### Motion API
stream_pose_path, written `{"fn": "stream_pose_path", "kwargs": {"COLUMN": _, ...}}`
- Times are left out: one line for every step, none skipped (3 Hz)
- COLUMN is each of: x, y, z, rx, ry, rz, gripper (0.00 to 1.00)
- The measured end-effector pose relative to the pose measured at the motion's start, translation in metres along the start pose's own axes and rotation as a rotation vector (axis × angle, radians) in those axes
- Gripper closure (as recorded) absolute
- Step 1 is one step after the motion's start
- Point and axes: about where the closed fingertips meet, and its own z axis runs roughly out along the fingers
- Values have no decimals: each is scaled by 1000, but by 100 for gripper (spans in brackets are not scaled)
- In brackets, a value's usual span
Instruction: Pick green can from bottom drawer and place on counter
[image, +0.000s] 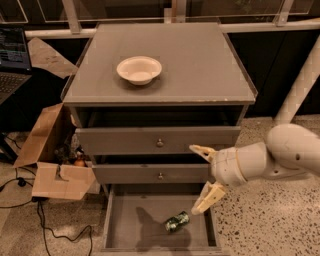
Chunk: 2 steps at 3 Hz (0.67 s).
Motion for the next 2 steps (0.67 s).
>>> {"fn": "stream_pose_path", "kwargs": {"x": 46, "y": 11, "z": 51, "rx": -14, "ry": 22, "rz": 51, "gripper": 0}}
{"fn": "stream_pose_path", "kwargs": {"x": 104, "y": 25, "z": 99, "rx": -12, "ry": 101, "rz": 99, "gripper": 0}}
